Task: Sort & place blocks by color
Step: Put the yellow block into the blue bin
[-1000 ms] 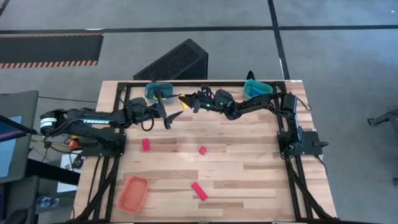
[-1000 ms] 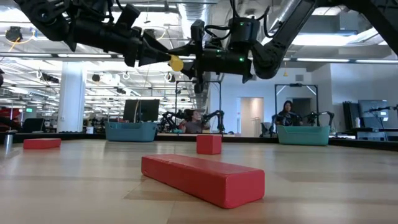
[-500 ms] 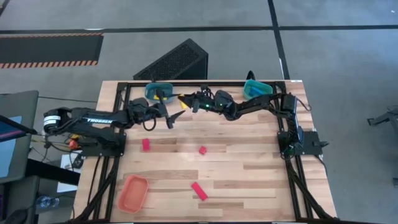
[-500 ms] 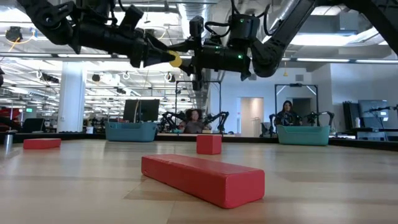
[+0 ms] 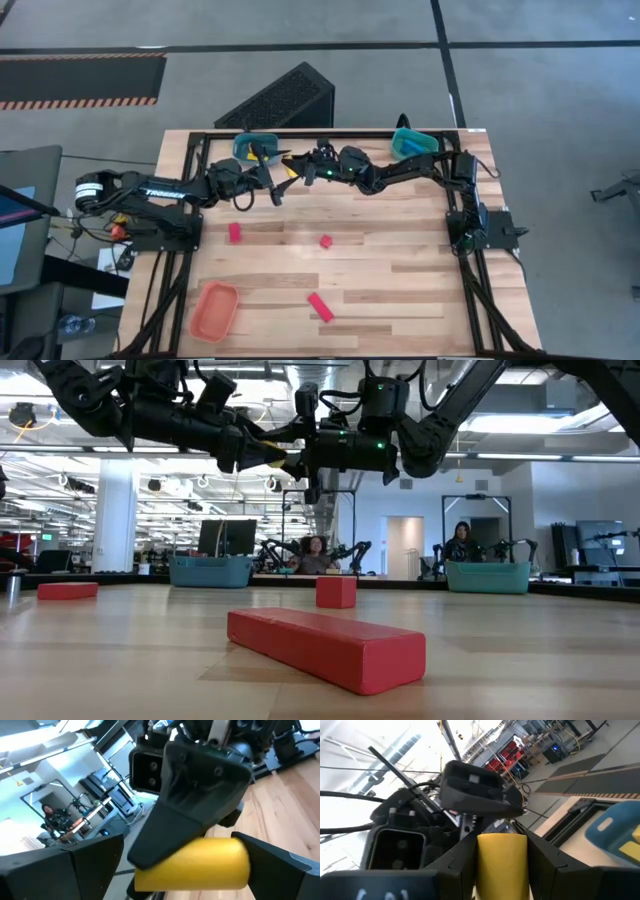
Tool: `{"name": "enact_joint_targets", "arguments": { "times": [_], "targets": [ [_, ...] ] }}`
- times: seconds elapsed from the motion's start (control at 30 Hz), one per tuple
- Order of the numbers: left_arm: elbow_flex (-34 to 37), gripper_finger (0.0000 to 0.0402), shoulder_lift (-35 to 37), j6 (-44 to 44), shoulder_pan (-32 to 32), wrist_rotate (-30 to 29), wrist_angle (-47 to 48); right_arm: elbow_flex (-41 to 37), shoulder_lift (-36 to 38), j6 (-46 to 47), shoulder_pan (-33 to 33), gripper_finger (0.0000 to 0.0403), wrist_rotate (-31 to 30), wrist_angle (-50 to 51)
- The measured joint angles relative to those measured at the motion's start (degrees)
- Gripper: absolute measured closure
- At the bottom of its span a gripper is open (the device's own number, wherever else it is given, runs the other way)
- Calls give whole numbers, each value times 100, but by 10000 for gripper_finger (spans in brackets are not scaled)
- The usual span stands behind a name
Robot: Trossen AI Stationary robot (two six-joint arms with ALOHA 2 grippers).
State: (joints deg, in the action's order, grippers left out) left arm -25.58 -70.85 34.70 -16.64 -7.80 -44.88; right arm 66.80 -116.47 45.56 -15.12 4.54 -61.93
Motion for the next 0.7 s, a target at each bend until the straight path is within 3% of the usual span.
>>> {"name": "enact_joint_targets", "arguments": {
  "times": [0.13, 0.3, 0.4, 0.53, 0.7],
  "targets": [
    [0, 68, 0, 85, -6, -17, 59, -1, -3, -6, -3, 254, 0, -15],
    [2, 140, 0, 108, -2, -5, 73, -1, -3, -7, -3, 250, 11, -34],
    [2, 146, 0, 108, 1, -69, 74, -1, -3, -15, -3, 239, 32, -31],
    [2, 146, 0, 118, -18, -580, 60, -1, -3, -193, -91, 209, 298, 2],
    [-75, 146, 2, -607, -450, -1525, 247, -232, 302, -547, -403, 174, 381, 503]
  ]
}}
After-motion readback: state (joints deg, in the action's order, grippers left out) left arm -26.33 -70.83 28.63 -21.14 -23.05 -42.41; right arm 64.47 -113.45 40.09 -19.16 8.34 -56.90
